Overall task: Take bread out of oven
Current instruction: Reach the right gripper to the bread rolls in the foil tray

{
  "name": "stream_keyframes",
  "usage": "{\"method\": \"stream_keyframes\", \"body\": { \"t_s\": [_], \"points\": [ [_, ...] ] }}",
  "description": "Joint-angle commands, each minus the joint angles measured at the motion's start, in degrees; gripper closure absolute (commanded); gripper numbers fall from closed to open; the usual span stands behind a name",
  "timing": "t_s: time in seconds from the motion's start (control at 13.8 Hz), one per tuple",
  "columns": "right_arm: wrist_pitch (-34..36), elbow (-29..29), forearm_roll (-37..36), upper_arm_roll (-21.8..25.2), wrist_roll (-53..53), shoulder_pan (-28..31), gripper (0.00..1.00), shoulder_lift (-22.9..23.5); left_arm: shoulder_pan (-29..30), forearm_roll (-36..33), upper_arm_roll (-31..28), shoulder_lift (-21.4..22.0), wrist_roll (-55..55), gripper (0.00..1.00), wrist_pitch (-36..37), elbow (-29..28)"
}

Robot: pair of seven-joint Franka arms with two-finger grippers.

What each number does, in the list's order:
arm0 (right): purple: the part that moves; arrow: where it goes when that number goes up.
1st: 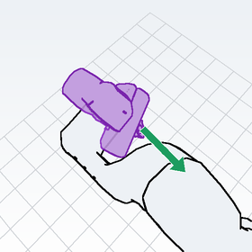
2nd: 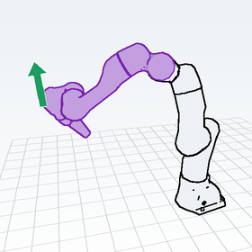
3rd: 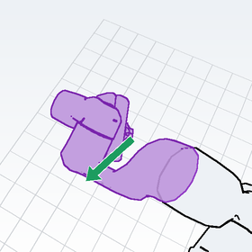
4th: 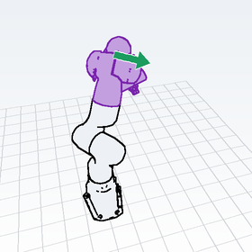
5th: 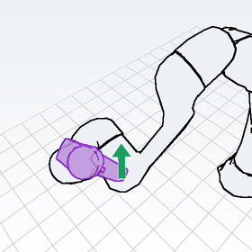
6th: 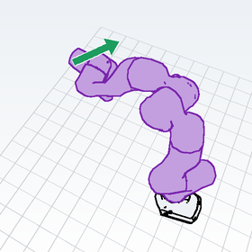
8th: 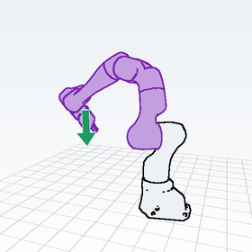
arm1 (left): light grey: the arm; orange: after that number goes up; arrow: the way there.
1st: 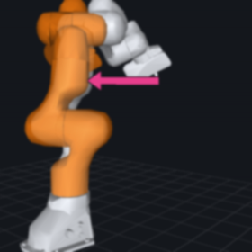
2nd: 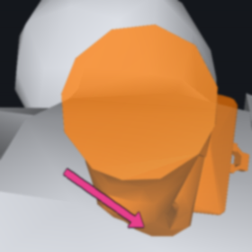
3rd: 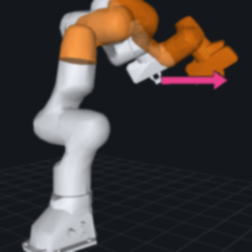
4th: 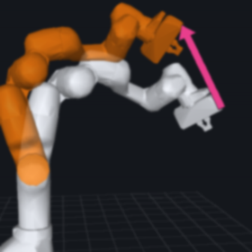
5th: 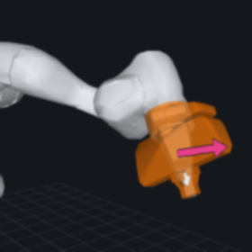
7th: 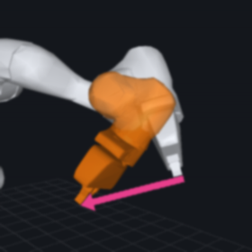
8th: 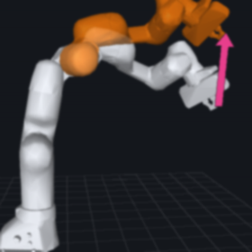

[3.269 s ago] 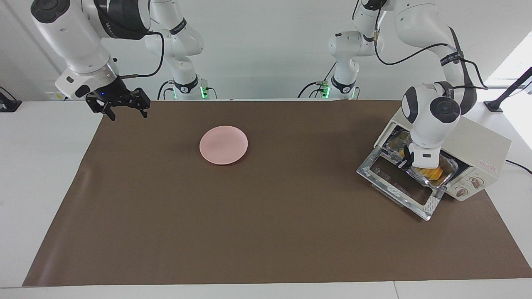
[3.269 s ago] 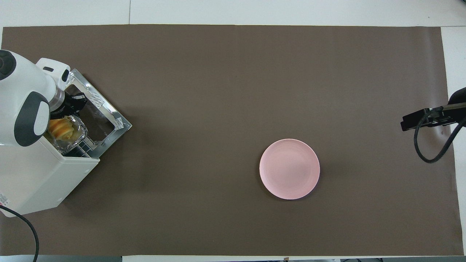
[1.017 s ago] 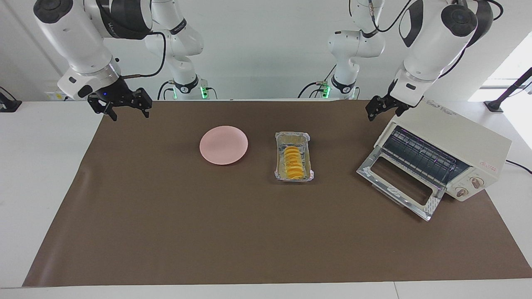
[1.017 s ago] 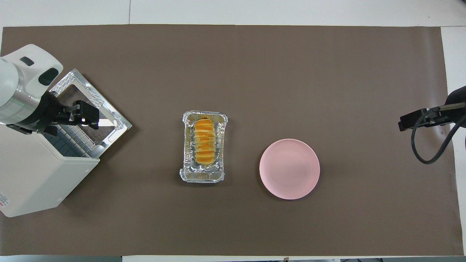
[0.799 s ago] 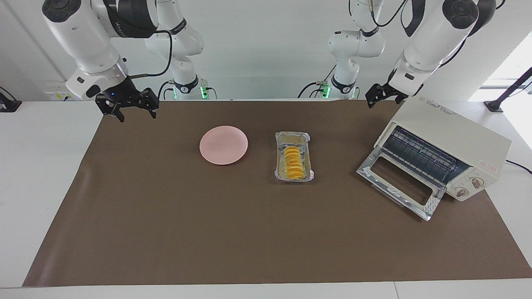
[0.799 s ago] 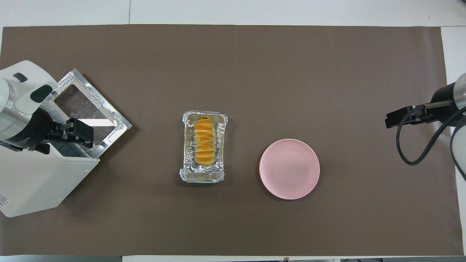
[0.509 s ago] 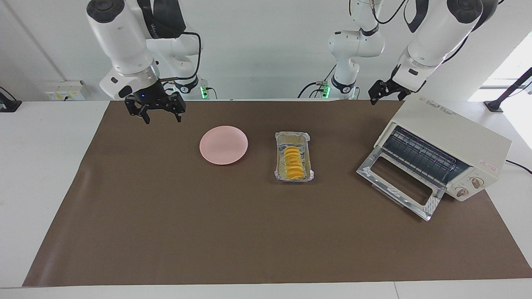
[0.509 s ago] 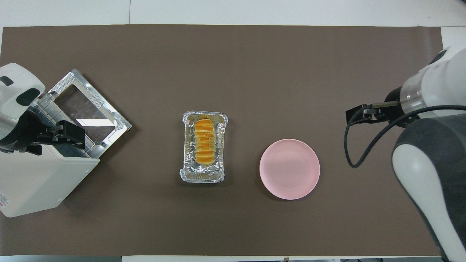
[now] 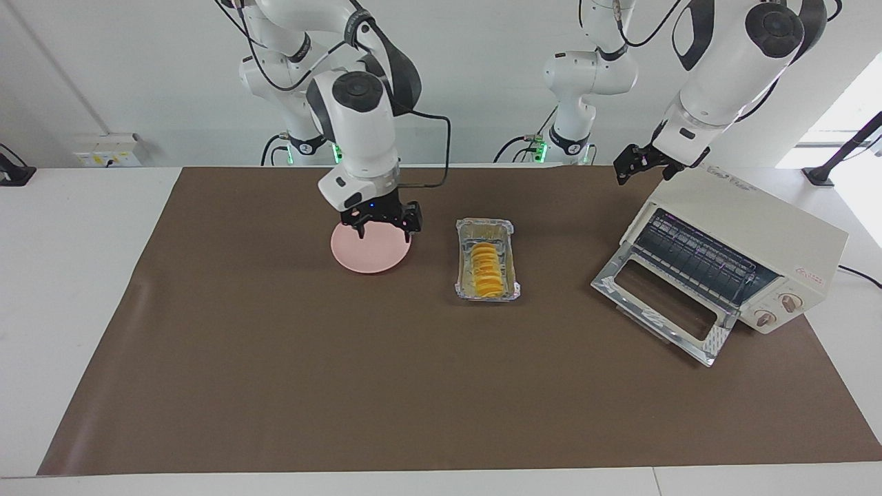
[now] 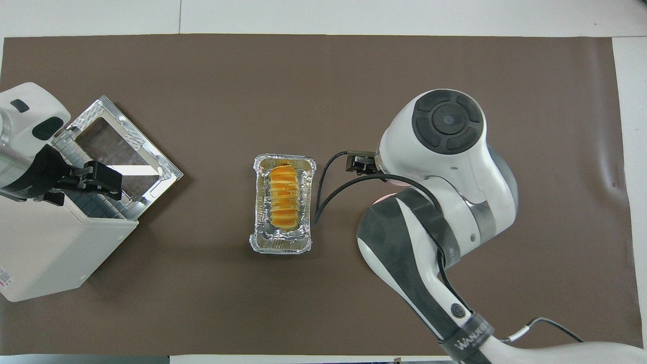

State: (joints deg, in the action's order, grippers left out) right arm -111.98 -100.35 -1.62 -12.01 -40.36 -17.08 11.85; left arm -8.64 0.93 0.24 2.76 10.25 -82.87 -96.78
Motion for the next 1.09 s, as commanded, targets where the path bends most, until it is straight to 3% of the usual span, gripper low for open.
{"method": "stream_keyframes", "body": {
  "t_s": [0.0,0.15,0.29,1.02],
  "points": [
    [-0.25,6.28,-3.72,0.24,-8.64,-3.91,0.00,7.54,0.73,0.48,0.12,1.02,-1.28,0.00,-2.03,-1.30],
    [-0.34,12.09,-6.63,0.24,-16.21,-7.60,0.00,14.14,1.08,0.39,0.12,0.23,-2.51,0.00,-2.39,-1.82],
    [-1.21,13.34,-6.81,0.24,-17.29,-8.14,0.00,17.14,1.17,0.47,0.12,0.84,-2.26,0.00,-2.39,-2.98],
    [-6.66,9.66,-6.99,0.15,-16.50,-10.25,0.00,18.38,1.69,0.47,-0.15,0.49,-3.22,0.00,-2.74,-1.74]
  ]
}}
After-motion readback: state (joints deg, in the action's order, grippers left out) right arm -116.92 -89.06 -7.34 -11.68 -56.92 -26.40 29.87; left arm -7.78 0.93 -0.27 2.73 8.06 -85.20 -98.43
